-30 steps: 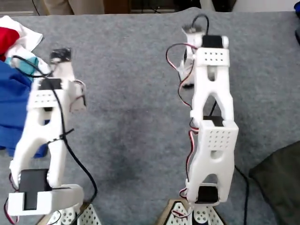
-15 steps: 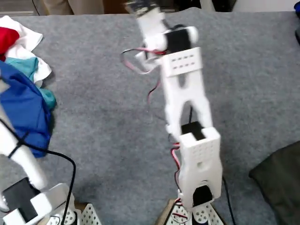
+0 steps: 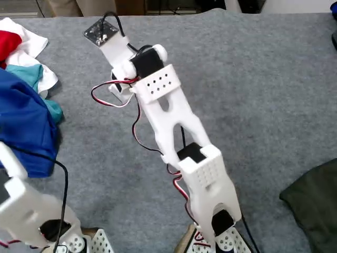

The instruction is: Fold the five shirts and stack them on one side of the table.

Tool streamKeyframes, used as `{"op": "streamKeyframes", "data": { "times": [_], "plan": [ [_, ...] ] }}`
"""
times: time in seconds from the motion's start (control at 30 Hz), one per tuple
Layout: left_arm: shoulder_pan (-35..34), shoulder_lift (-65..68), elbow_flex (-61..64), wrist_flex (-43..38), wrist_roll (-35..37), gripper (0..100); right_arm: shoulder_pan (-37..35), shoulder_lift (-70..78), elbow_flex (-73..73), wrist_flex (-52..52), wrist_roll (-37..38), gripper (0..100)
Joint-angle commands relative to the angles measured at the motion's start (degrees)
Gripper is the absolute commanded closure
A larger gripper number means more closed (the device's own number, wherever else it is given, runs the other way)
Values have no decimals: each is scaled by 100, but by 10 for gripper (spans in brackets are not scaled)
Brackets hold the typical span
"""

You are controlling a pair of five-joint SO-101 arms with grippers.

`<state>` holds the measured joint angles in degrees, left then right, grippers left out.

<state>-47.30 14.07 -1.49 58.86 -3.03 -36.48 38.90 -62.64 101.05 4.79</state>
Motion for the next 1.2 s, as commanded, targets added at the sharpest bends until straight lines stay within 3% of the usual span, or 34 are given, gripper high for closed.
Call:
{"op": "streamKeyframes", "data": {
  "times": [0.0, 0.27, 0.4, 0.63, 0.93, 1.17],
  "plan": [
    [62, 453, -308, -360, 18, 862, -57, 40, -321, -26, -35, 817],
    [123, 1138, -316, -378, 18, 872, -57, 233, -321, -26, -141, 817],
    [158, 1182, -316, -396, 9, 987, -57, 312, -321, -26, -273, 817],
    [176, 1147, -334, -299, -18, 981, -4, 330, -286, -18, -273, 817],
    [369, 567, -2330, 1925, 290, 981, 286, 321, -277, -9, -563, 817],
    [1503, -312, -3385, 3367, 703, 981, 813, 286, -321, 105, -668, 817]
  ]
}}
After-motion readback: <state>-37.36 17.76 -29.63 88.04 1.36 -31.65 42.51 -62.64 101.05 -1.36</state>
